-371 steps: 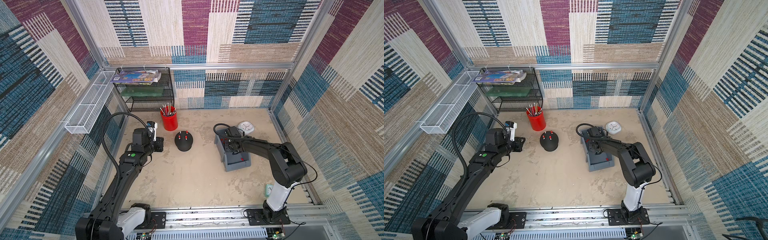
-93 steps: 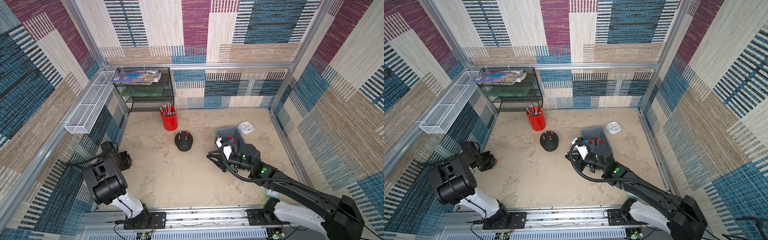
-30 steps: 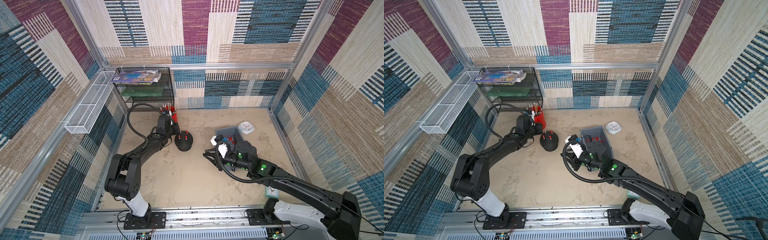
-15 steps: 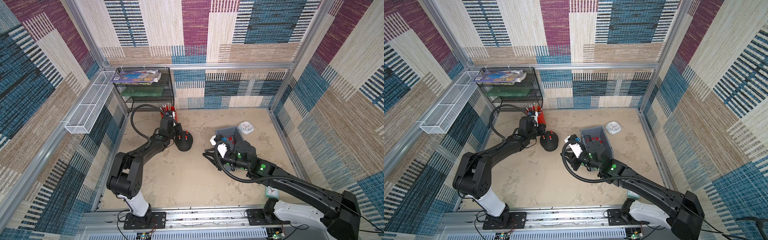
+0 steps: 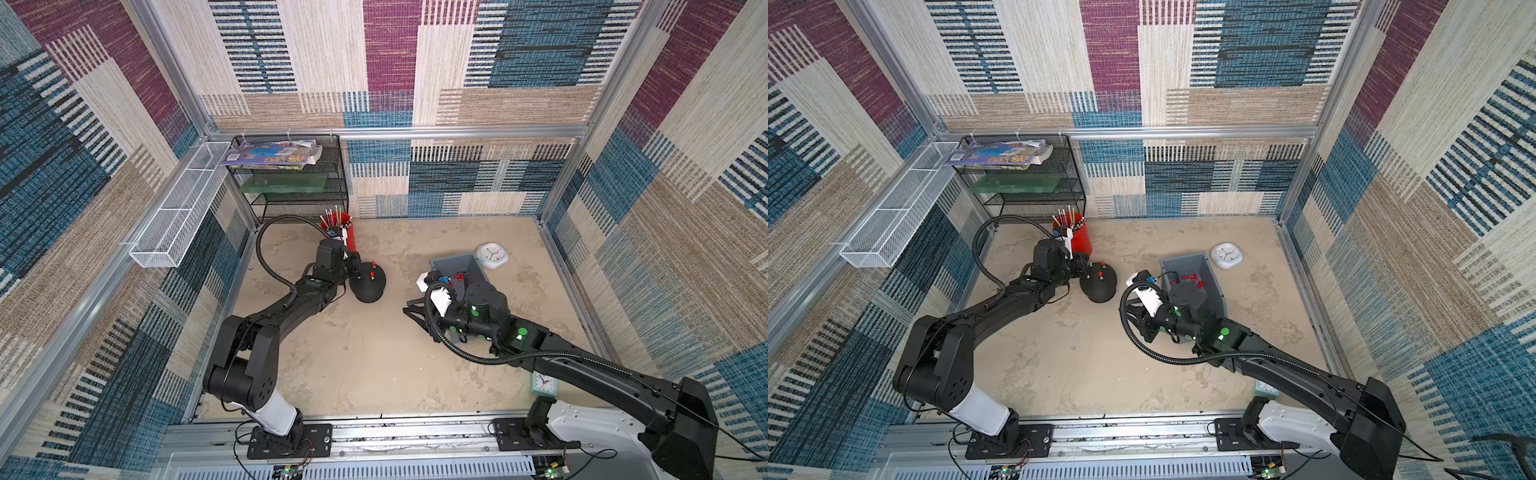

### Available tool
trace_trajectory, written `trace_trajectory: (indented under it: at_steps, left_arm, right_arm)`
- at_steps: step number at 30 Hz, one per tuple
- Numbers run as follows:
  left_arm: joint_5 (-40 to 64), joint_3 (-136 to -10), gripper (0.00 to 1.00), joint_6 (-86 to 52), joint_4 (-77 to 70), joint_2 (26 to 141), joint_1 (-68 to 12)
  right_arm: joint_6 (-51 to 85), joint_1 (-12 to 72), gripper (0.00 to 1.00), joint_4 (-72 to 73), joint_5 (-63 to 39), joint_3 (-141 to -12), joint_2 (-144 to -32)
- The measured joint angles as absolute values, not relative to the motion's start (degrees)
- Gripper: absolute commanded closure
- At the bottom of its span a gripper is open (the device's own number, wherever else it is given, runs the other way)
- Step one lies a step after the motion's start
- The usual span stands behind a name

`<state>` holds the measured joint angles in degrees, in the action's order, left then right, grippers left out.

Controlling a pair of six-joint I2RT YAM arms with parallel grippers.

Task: Cover the protruding screws with screw protection sleeves
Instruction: Attach the screw protection sleeve to the screw.

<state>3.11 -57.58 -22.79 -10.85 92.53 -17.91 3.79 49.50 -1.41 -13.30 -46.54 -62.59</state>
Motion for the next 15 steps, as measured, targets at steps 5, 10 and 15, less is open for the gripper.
trace_trajectory:
  at_steps: [5, 10, 15]
  left_arm:
    - [3.1, -57.6, 0.89, -22.8, -10.9, 92.6, -17.9]
    - [3.1, -57.6, 0.89, -22.8, -10.9, 93.0, -17.9]
    - [3.2, -57.1, 0.89, -22.8, -11.4, 93.0, -17.9]
  right_arm:
    - [3.6, 49.5, 0.75, -1.5, -13.2, -46.5, -62.6]
    - [3.6, 49.5, 0.76, -1.5, -12.9, -46.5, -62.5]
    - [3.6, 49.5, 0.76, -1.5, -12.9, -46.5, -62.5]
